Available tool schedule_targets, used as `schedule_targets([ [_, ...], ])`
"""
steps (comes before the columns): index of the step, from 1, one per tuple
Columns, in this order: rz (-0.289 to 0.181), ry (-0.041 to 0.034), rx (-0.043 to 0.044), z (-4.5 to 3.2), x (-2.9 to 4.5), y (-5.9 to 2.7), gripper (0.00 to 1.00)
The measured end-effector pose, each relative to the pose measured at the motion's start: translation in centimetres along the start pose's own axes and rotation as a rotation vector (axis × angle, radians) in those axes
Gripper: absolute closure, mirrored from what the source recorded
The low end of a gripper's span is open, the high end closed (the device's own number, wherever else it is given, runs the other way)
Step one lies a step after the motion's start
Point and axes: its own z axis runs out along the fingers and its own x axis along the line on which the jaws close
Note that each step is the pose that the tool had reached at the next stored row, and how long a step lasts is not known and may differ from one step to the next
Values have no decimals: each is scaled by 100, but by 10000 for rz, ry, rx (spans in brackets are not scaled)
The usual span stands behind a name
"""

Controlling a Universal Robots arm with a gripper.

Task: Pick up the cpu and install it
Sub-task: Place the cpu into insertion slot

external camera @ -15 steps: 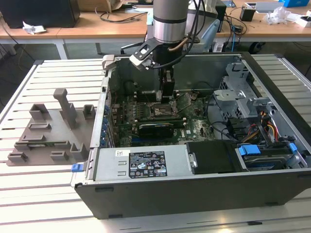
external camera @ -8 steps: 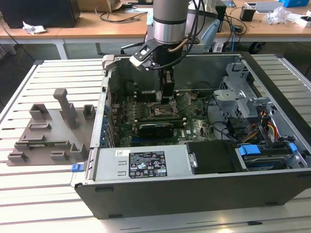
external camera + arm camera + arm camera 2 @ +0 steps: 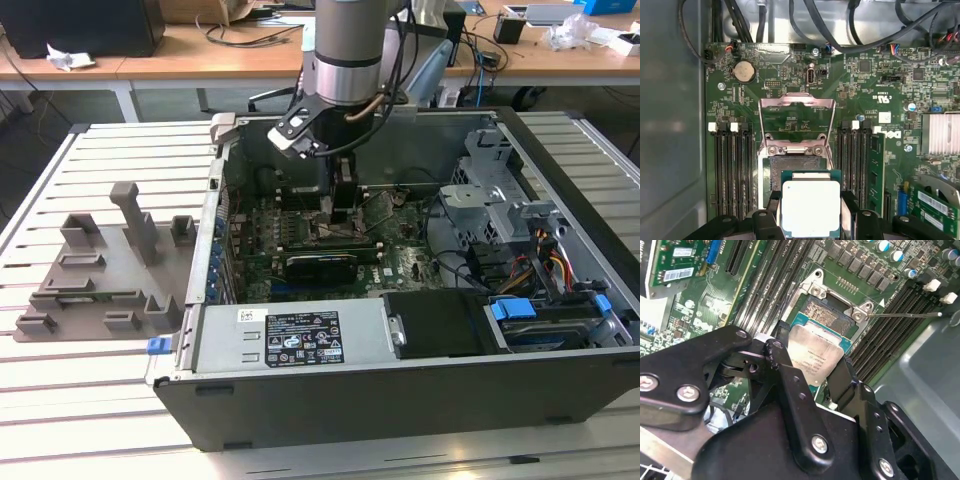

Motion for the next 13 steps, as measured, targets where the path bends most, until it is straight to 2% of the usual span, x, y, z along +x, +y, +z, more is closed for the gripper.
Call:
schedule_targets([
  [5, -67, 0, -4, 87, 78, -8, 45],
  [13, -197, -4, -9, 246, 92, -23, 45],
])
